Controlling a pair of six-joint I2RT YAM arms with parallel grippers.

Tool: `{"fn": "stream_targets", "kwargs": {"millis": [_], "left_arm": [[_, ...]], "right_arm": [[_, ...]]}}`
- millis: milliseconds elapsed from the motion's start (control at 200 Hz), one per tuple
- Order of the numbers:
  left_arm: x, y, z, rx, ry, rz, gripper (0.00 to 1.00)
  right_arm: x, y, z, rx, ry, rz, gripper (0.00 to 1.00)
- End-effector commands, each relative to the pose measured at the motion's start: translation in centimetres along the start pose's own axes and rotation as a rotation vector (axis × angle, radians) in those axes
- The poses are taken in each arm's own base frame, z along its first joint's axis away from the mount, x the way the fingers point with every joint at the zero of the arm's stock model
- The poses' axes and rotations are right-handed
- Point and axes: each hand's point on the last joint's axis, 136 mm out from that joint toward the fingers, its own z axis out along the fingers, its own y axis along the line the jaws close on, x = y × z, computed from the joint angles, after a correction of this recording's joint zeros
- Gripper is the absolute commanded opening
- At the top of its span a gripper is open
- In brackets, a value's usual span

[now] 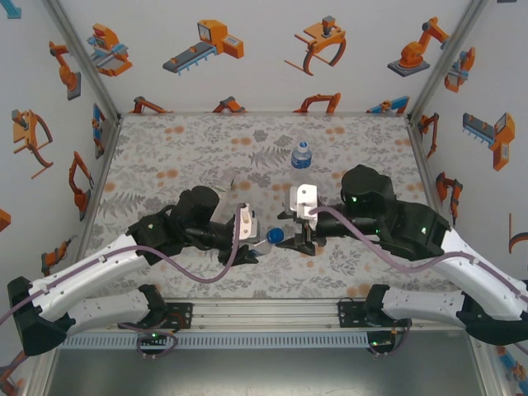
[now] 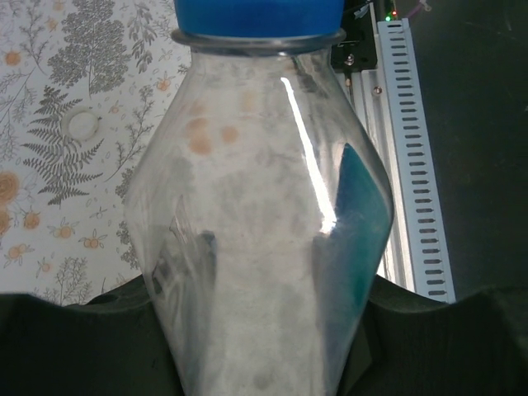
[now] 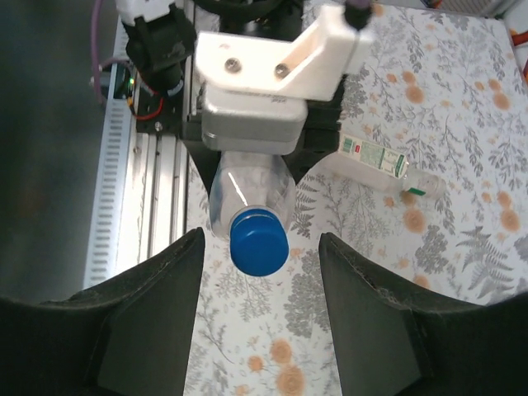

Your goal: Screw on the bottle caps

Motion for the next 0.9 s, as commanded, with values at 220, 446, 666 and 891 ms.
{"fn": "stream_targets", "kwargs": {"millis": [220,446,666,891], "left_arm": [[-1.9,-0.9,-0.7,0.041,-0.060,0.029,0.00],[-1.7,-1.0,-0.7,0.042,-0.055,0.023,0.00],[-1.7,-0.6,-0.8,0.015,-0.049,0.028,0.00],[-0.9,1.5,-0.5,-0.096,-0.015,0.036,0.00]], "right_arm": [[1.2,1.1,0.9,-0.059,-0.005,-0.087,0.47],[1.1,1.2,1.0,-0.063,-0.019,-0.075,0.36],[1.6,-0.6,1.2,0.037,0.002,0.138,0.11],[4.5,-4.9,0.7,0.339,-0.013,0.880,0.00]]}}
